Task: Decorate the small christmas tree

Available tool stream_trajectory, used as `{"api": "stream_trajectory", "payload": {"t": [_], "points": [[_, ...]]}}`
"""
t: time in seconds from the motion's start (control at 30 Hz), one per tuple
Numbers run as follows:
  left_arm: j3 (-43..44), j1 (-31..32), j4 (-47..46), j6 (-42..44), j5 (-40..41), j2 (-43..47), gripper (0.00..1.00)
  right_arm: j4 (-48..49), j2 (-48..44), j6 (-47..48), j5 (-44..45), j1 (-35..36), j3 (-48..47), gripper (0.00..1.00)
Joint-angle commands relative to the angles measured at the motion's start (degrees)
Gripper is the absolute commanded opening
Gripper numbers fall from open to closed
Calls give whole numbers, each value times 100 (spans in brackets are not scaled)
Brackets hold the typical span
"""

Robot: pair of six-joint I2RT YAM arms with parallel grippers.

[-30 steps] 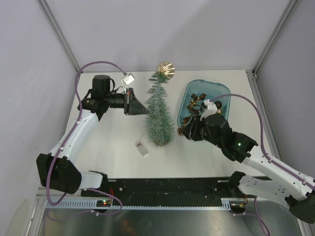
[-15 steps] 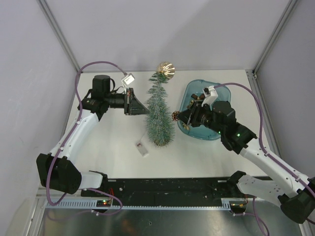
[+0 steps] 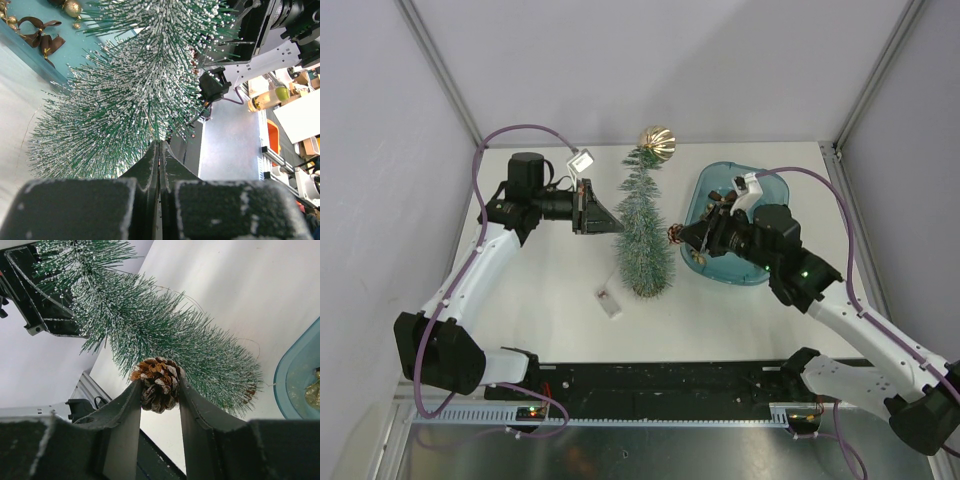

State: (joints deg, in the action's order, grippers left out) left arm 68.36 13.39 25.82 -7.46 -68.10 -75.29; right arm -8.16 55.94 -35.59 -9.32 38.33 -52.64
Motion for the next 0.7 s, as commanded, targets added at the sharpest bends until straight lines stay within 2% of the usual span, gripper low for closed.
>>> {"api": "stream_trajectory", "payload": {"t": [0.0,0.17,0.67], "points": [[90,33,-35,123,-102,137,0,84,-24,36,-33,-92,-252,36],[111,32,-35,118,-130,141,0,-157,88,249,218,-118,-251,36],[153,58,-28,112,-183,133,0,408,562,237,52,-124,-251,34]]}}
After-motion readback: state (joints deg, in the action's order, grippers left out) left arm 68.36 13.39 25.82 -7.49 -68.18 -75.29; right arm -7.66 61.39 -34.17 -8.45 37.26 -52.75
